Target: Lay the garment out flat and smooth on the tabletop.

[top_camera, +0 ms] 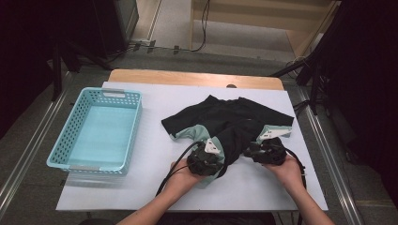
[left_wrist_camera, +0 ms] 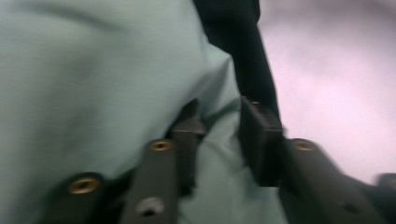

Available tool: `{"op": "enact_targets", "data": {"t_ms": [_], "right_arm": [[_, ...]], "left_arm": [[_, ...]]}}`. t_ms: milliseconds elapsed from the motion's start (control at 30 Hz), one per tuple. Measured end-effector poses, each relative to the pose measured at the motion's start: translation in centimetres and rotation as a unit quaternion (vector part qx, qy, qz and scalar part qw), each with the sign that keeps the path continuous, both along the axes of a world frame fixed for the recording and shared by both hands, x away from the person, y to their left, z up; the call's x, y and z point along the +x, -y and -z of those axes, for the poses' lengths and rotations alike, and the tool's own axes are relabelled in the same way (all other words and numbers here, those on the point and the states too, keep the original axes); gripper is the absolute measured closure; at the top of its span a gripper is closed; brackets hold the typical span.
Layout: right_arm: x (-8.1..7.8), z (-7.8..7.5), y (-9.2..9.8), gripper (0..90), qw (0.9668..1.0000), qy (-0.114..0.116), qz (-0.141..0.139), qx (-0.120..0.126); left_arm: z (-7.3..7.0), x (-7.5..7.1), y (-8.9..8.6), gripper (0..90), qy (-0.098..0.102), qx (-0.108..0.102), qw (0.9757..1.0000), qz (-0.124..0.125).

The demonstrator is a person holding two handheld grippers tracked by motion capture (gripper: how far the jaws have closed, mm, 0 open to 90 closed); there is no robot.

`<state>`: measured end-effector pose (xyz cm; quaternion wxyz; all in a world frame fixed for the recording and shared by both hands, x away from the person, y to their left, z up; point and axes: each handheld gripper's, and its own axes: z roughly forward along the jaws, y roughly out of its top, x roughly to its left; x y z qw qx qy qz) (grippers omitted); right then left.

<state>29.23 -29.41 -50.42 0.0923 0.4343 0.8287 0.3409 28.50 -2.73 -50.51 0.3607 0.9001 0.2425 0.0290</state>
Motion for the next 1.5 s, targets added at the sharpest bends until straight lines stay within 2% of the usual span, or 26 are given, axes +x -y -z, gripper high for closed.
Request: {"op": "enact_targets", "data": {"t_ms": [100, 167, 233, 300, 400, 433, 467, 533, 633, 800, 933, 1067, 1233, 1300, 1500], "right_arm": [[0.4, 0.5, -0.6, 57.9, 0.9999, -0.001, -0.005, -0.013], [0.5, 0.7, -0.9, 63.5, 0.9997, 0.009, -0.009, -0.021], [0.6, 0.7, -1.1, 72.1, 0.9998, 0.003, -0.002, -0.022], [0.7, 0.7, -1.2, 79.0, 0.9997, -0.005, 0.000, -0.023], [1.0, 0.1, -1.0, 83.0, 0.9985, -0.052, 0.011, -0.015], [1.1, -0.2, -0.7, 83.2, 0.9981, -0.060, 0.012, -0.012], [1.0, -0.6, -0.5, 83.3, 0.9979, -0.062, 0.015, -0.006], [0.8, -1.6, 0.2, 83.4, 0.9986, -0.051, 0.012, 0.005], [0.4, -3.3, 1.2, 83.4, 0.9986, -0.037, 0.022, 0.029], [-0.5, -5.2, 2.1, 83.4, 0.9985, -0.013, 0.029, 0.044], [-1.0, -6.5, 2.9, 83.4, 0.9977, -0.001, 0.034, 0.058], [-1.2, -7.5, 3.9, 83.5, 0.9969, -0.001, 0.040, 0.069], [-1.5, -8.5, 5.2, 83.5, 0.9955, 0.014, 0.051, 0.078], [-1.6, -8.8, 5.7, 83.5, 0.9947, 0.015, 0.058, 0.084], [-1.9, -9.3, 6.9, 83.5, 0.9933, 0.019, 0.071, 0.089]], "left_arm": [[0.2, 0.1, 0.0, 81.9, -0.001, -0.004, 1.0000, 0.002], [0.3, 0.2, 0.0, 86.7, -0.010, -0.007, 0.9999, 0.004], [0.3, 0.3, 0.0, 88.0, -0.018, -0.008, 0.9998, 0.005], [0.2, 0.8, -0.2, 88.8, -0.054, -0.014, 0.9984, 0.008], [0.0, 1.2, -0.3, 89.3, -0.079, -0.016, 0.9967, 0.010], [-0.3, 1.3, -0.4, 89.4, -0.081, -0.015, 0.9966, 0.012], [-0.7, 1.3, -0.6, 89.4, -0.080, -0.021, 0.9965, 0.013], [-1.9, 1.4, -1.1, 89.4, -0.077, -0.044, 0.9960, 0.011], [-3.8, 1.5, -2.1, 89.4, -0.061, -0.072, 0.9956, 0.005], [-5.6, 1.8, -3.5, 89.4, -0.045, -0.100, 0.9939, -0.012], [-6.6, 2.0, -4.5, 89.4, -0.032, -0.113, 0.9929, -0.022], [-7.4, 2.3, -5.5, 89.4, -0.023, -0.129, 0.9907, -0.036], [-8.2, 2.8, -7.1, 89.3, -0.013, -0.144, 0.9879, -0.057], [-8.3, 3.0, -7.6, 89.3, -0.010, -0.149, 0.9868, -0.064], [-8.6, 3.5, -8.6, 89.3, -0.002, -0.149, 0.9855, -0.081]]}}
